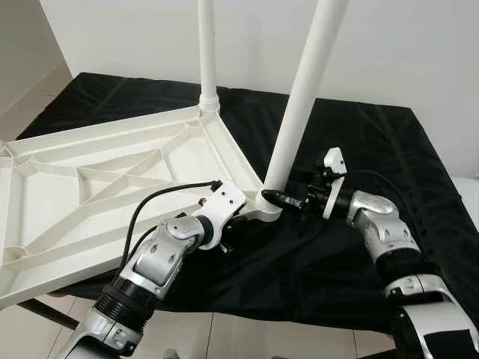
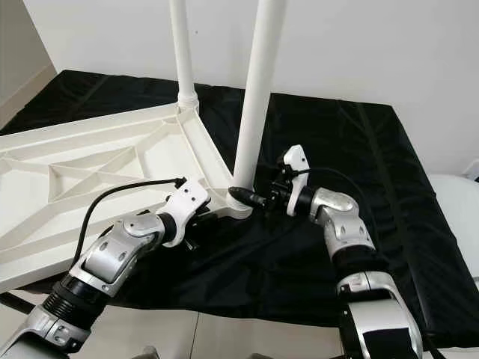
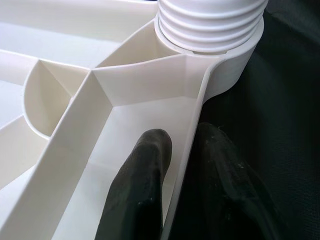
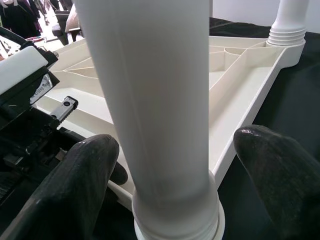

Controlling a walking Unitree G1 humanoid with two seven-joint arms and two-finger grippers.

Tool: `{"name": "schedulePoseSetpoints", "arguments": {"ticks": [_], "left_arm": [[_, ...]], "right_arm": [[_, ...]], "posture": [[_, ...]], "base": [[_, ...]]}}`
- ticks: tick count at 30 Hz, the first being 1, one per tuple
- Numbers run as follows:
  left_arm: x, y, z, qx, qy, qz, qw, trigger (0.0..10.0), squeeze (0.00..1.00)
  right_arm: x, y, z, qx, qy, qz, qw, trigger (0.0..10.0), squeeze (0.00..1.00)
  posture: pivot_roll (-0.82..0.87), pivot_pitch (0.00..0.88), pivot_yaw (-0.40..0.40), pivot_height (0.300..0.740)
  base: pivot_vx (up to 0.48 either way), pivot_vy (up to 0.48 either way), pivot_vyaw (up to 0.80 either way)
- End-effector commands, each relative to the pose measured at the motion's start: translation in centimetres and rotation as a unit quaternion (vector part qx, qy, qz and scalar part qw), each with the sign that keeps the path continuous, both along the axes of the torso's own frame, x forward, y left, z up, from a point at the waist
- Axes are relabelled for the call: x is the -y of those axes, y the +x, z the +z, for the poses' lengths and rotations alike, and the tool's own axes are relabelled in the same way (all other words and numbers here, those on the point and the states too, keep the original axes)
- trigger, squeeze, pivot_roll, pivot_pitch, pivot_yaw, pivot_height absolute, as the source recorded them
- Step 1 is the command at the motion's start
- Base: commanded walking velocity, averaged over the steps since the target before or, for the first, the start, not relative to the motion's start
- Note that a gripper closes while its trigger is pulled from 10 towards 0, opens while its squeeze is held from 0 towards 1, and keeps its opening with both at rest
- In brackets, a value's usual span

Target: Building children table

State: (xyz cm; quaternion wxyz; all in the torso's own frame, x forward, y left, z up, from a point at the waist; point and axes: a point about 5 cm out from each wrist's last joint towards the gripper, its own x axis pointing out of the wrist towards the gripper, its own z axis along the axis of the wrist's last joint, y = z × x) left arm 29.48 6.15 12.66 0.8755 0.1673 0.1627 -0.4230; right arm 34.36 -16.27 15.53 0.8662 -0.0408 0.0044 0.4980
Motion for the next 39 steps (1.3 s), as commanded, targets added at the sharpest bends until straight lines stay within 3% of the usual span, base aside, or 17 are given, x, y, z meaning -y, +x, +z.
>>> {"name": "schedulePoseSetpoints", "arguments": {"ticks": [1, 8, 9, 10, 13, 14, 28, 39], "left_arm": [[0.4, -0.4, 0.3, -0.007, -0.007, -0.041, 0.999, 10.0, 0.0], [0.4, -0.4, 0.3, -0.007, -0.007, -0.041, 0.999, 10.0, 0.0], [0.4, -0.4, 0.3, -0.008, -0.007, -0.041, 0.999, 10.0, 0.0], [0.5, -0.4, 0.3, -0.008, -0.007, -0.04, 0.999, 10.0, 0.0], [0.5, -0.4, 0.2, -0.008, -0.008, -0.041, 0.999, 10.0, 0.0], [0.5, -0.4, 0.2, -0.008, -0.008, -0.041, 0.999, 10.0, 0.0], [0.8, -0.5, 0.1, -0.008, -0.009, -0.045, 0.999, 10.0, 0.0], [0.9, -0.6, 0.1, -0.008, -0.011, -0.044, 0.999, 10.0, 0.0]], "right_arm": [[-0.3, 0.2, 0.2, 0.003, -0.004, 0.014, 1.0, 10.0, 0.0], [-0.5, 0.3, 0.3, 0.003, -0.005, 0.036, 0.999, 10.0, 0.0], [-0.4, 0.4, 0.4, 0.004, -0.006, 0.038, 0.999, 6.7, 0.0], [-0.3, 0.5, 0.4, 0.003, -0.007, 0.043, 0.999, 2.2, 0.0], [-0.2, 0.5, 0.4, 0.003, -0.008, 0.046, 0.999, 1.6, 0.0], [-0.1, 0.6, 0.5, 0.001, -0.006, 0.049, 0.999, 0.0, 0.0], [-0.2, 0.3, 0.4, 0.001, 0.022, 0.056, 0.998, 0.0, 0.0], [-1.7, -1.1, -0.1, 0.011, 0.059, 0.042, 0.997, 0.0, 0.0]], "posture": [[0.01, 0.009, 0.006, 0.74], [0.02, 0.005, 0.004, 0.74], [0.01, 0.003, 0.003, 0.74], [0.01, 0.002, 0.002, 0.74], [0.01, 0.002, 0.002, 0.74], [0.01, 0.0, 0.002, 0.74], [0.01, 0.0, -0.004, 0.74], [0.01, 0.0, -0.017, 0.74]], "base": [[0.0, 0.0, 0.0], [0.0, 0.0, 0.0], [0.0, 0.0, 0.0], [0.0, 0.0, 0.0], [0.0, 0.0, 0.0], [0.0, 0.0, 0.0], [0.0, 0.0, 0.0], [0.0, 0.0, 0.0]]}}
